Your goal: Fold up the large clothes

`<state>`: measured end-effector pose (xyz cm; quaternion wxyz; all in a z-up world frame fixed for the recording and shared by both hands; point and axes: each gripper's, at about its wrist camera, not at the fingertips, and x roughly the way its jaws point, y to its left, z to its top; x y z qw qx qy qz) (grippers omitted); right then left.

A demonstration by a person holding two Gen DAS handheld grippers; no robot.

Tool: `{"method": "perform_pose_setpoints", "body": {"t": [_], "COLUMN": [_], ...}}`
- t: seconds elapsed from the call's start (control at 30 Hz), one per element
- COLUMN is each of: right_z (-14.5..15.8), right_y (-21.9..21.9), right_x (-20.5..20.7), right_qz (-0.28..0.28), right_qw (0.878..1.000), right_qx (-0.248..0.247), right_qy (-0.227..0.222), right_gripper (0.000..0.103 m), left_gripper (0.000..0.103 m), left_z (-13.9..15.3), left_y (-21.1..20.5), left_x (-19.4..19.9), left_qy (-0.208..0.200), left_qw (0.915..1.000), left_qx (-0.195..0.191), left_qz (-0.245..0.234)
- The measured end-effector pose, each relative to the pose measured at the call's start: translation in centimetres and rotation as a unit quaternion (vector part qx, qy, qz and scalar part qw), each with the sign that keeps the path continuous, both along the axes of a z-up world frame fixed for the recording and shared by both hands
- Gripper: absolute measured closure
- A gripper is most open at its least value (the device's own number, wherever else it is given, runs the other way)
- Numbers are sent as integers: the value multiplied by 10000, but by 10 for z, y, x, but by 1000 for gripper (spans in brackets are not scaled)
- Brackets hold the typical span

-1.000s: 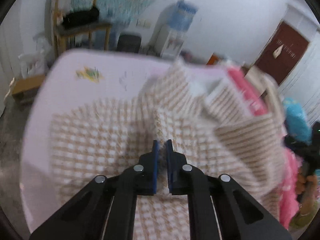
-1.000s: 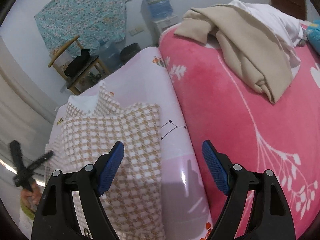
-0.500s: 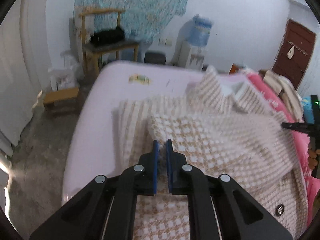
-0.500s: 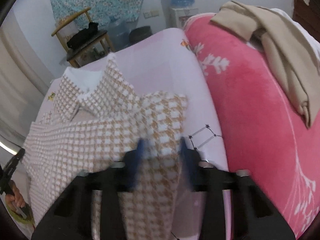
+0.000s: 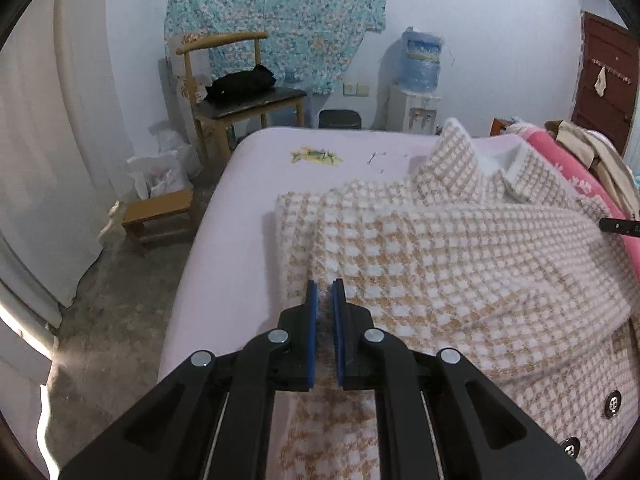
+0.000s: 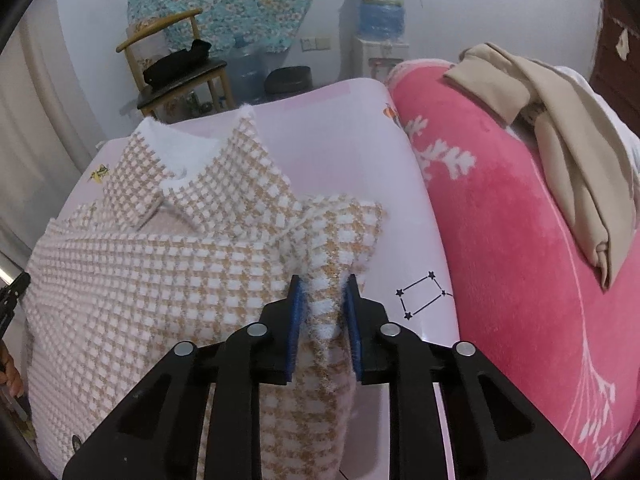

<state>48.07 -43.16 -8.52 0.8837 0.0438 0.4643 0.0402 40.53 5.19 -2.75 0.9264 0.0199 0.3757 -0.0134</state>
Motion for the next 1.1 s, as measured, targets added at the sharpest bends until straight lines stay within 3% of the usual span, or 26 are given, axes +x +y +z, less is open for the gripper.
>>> {"method": "perform_pose_setpoints", "body": {"t": [0.1,0.27,0.4,0.47,0.57,0.6,0.67,0.7,0.73,0.8,0.87,0.97,1.1], "right_z": [2,29,50,51,31,23,1,-9,-13,-12,-5,12,29], "right_y": [-4,-21,-22,-12,19,26,34,32,26,17,14,27,66], "right_x": [-1,-22,-46,-50,-36,-30,-13,-4,2,7,5,-13,-63], "right_qz": [-54,-12,362,710,1171,1155,934,788,661,489,386,503,1523], "right_qw": [9999,9976,9948,9933,9924,9931,9943,9950,9963,9982,9987,9981,9877], "right_qx": [103,505,558,556,164,7,-508,-607,-535,-326,-294,-344,-201], "right_qy": [-12,-473,-776,-727,-331,-223,-6,98,124,136,163,9,-277], "right_gripper": [58,57,57,59,63,65,74,83,92,100,100,80,67], "left_gripper": [96,92,87,87,87,87,86,86,84,84,84,84,83], "left_z": [-3,12,40,50,42,33,6,-4,-5,-3,2,16,32], "left_y": [-1,6,17,15,-6,-11,-17,-15,-14,-13,-10,-11,-28], "left_x": [-1,-5,-20,-22,0,12,35,42,43,43,39,26,-7], "left_qy": [78,32,-485,-635,-157,121,622,733,660,613,578,433,347], "left_qw": [9999,9998,9985,9971,9960,9958,9973,9967,9971,9974,9976,9980,9922], "left_qx": [87,-9,-205,-336,-539,-574,-264,-277,-329,-318,-315,-335,-463], "left_qz": [-16,-171,-143,-252,-688,-708,-284,-204,-185,-195,-194,-325,-1107]}}
